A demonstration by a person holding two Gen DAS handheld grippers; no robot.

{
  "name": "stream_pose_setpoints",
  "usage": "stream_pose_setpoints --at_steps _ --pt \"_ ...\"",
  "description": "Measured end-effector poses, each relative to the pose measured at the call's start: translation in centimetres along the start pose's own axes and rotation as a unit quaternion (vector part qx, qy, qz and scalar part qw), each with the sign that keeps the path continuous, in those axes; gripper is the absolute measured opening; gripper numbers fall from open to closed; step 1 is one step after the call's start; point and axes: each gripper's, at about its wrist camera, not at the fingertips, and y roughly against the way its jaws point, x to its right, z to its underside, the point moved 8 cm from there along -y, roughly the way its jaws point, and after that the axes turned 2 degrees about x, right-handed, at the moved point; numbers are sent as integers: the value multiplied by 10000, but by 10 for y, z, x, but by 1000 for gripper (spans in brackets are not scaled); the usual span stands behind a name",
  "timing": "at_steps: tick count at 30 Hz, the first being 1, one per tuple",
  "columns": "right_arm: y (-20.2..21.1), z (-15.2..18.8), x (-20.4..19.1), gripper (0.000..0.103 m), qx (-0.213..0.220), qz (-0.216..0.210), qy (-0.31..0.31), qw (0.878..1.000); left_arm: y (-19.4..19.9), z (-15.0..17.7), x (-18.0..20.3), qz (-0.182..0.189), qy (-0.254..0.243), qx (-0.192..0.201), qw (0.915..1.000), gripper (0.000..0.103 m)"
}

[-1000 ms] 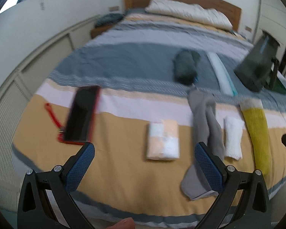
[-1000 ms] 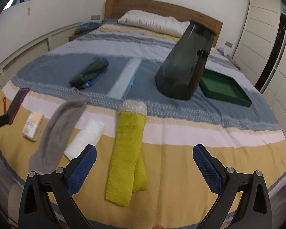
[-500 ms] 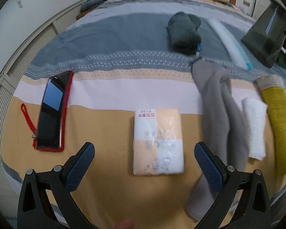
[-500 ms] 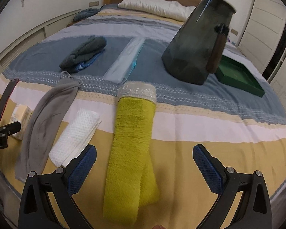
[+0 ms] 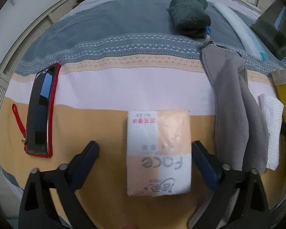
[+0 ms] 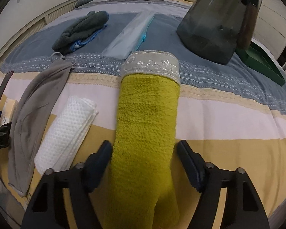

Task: Organize soft objects
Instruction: 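Grasp the 'Face' tissue pack with left tool while right tool grasps yellow towel roll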

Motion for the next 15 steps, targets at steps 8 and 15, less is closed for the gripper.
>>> stream_pose_setpoints --at_steps 8,15 --pt "-4 -6 -9 30 18 -73 286 9996 7 -2 16 46 -195 26 9998 47" --pt "0 -4 -15 16 79 19 537 9985 15 4 23 -138 -347 119 9992 46"
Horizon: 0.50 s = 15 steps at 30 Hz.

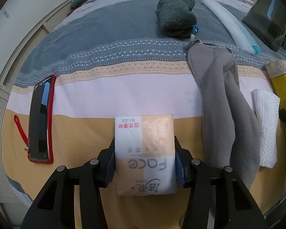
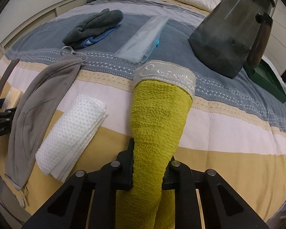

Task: Organize soft objects
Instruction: 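Grasp the 'Face' tissue pack with left tool while right tool grasps yellow towel roll, then carry the tissue pack and towel roll with both tools toward the green tray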

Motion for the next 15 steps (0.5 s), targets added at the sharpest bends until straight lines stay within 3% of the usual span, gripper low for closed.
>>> stream_pose_setpoints --at_steps 15 --pt "20 -7 2 15 228 -74 -46 9997 26 7 13 -154 50 143 9998 45"
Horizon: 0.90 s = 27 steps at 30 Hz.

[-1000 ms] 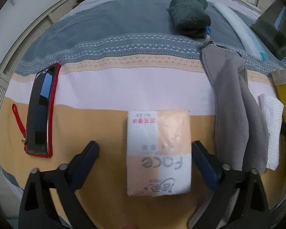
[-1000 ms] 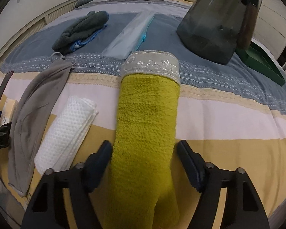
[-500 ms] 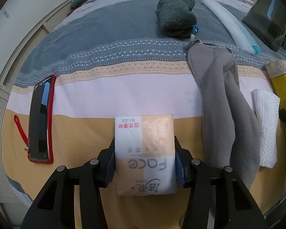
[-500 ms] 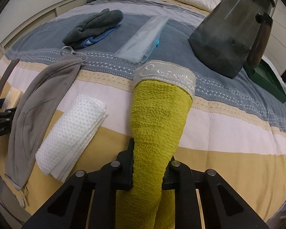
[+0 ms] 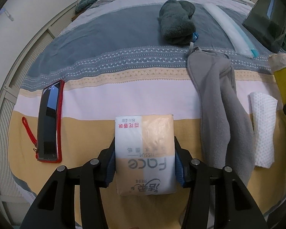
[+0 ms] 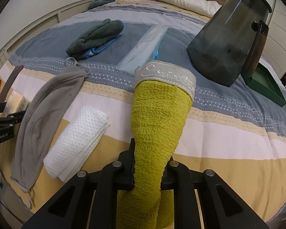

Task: Organize soft objects
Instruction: 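Carry the tissue pack and towel roll with both tools toward the green tray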

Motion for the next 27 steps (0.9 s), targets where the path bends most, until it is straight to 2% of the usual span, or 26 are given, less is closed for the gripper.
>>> stream_pose_setpoints --at_steps 11,18,27 --pt "19 -16 4 15 261 -79 9 9996 14 -2 -2 -5 167 74 9998 45" --pt "33 -42 14 15 506 -161 0 9986 22 -22 -13 -34 314 177 9993 45" --pt "45 -65 30 15 695 -304 -90 9971 42 -57 -3 -116 265 398 9988 45"
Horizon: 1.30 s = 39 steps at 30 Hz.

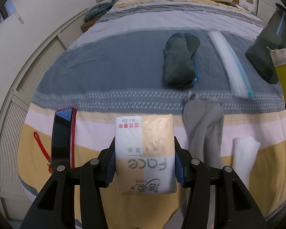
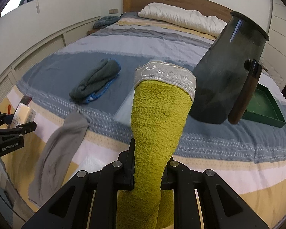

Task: Organize soft objects
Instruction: 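Carry the tissue pack and towel roll with both tools toward the green tray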

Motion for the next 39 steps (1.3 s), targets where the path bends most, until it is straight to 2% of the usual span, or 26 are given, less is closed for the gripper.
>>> stream_pose_setpoints --at_steps 14,26,39 --pt "1 -6 7 15 27 -391 160 9991 12 -23 34 12 -299 88 9995 45" --pt "16 11 29 15 -87 -531 312 9981 26 -32 96 384 -822 195 9957 45" --pt "51 40 60 15 -250 -505 429 9975 38 -28 162 794 -1419 236 9864 46"
